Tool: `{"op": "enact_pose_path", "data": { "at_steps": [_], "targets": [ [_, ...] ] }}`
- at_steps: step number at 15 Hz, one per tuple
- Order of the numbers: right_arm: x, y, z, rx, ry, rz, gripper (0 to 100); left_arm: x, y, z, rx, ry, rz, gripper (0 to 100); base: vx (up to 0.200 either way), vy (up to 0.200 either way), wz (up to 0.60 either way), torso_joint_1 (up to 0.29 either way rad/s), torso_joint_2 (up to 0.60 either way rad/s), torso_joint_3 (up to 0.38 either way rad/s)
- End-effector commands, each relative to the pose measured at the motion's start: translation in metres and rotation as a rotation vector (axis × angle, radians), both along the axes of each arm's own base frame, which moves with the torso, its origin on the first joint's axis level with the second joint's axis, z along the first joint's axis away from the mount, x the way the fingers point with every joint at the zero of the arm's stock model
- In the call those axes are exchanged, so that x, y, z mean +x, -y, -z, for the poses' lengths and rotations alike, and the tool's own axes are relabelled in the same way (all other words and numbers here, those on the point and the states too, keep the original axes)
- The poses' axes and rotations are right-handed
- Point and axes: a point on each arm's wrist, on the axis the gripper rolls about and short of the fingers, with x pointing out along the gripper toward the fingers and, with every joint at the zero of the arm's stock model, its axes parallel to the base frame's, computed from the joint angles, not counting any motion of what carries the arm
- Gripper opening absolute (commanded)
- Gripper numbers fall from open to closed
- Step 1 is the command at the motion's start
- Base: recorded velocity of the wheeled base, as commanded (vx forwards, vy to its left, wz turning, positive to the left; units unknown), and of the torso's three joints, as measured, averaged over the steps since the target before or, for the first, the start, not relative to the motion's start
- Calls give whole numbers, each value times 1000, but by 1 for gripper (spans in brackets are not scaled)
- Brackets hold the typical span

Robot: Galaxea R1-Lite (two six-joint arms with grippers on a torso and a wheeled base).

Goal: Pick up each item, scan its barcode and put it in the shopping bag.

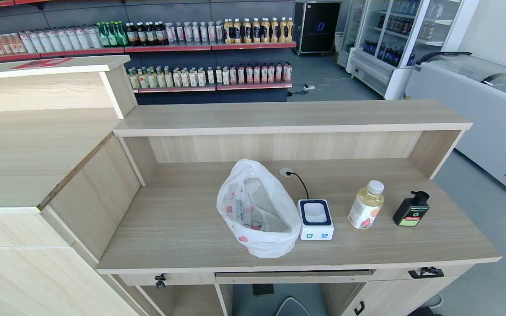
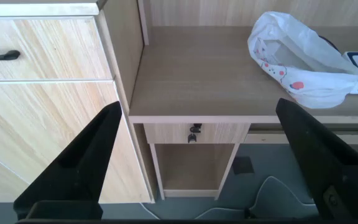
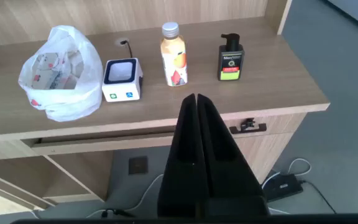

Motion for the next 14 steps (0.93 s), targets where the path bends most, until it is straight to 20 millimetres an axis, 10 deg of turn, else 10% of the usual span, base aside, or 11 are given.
{"op": "enact_pose_path", "data": {
  "at_steps": [1, 3, 4, 8, 14],
  "targets": [
    [77, 1, -69, 25, -152, 46, 0, 0, 0, 0, 0, -2, 0, 100, 0, 0, 0, 0, 0, 0],
    [116, 2, -71, -1, -189, 52, 0, 0, 0, 0, 0, -2, 0, 100, 0, 0, 0, 0, 0, 0],
    [128, 3, -69, 1, -215, 55, 100, 0, 0, 0, 0, -2, 0, 100, 0, 0, 0, 0, 0, 0],
    [230, 17, -41, 19, -188, 97, 100, 0, 0, 0, 0, -2, 0, 100, 0, 0, 0, 0, 0, 0],
    [293, 41, 22, -110, -262, 97, 100, 0, 0, 0, 0, -2, 0, 100, 0, 0, 0, 0, 0, 0]
  ]
}}
